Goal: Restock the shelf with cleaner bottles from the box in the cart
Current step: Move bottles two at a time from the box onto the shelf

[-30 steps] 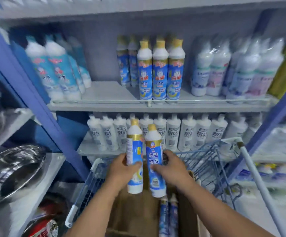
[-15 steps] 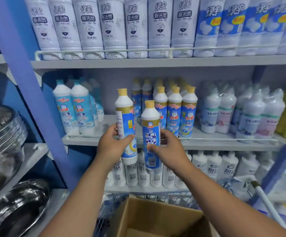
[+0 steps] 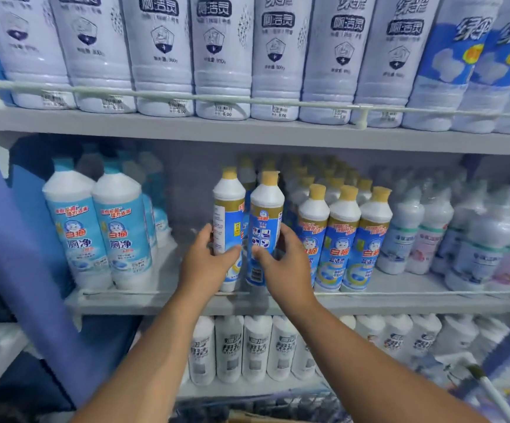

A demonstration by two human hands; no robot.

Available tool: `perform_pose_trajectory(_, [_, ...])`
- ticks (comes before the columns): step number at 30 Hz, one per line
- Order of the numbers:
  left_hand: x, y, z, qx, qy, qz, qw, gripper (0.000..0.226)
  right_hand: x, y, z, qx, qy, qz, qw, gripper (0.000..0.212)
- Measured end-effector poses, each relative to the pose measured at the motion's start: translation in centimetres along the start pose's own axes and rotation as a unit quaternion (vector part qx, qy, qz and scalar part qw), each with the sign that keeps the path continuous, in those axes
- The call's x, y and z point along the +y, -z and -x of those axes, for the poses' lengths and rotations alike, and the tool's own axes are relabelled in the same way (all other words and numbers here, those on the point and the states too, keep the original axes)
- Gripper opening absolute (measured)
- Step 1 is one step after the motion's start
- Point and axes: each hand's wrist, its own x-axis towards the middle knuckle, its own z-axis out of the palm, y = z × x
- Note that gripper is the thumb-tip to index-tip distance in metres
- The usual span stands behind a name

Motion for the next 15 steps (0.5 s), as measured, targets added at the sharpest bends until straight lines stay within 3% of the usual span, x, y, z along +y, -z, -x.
perform_pose_trajectory(13, [-5.0,-1.2,-3.8,-0.094,0.022,0.042,0.994,0.043,4.0,-2.4,-1.2,0.052,-0.007,0.116,0.992,0.035])
perform_pose_trajectory(15, [-4.9,-1.5,-3.4,-0.088,0.025,0.024,0.996,0.053,4.4,-2.6,-0.7,0.053,-0.019,0.126,0.99,0.036])
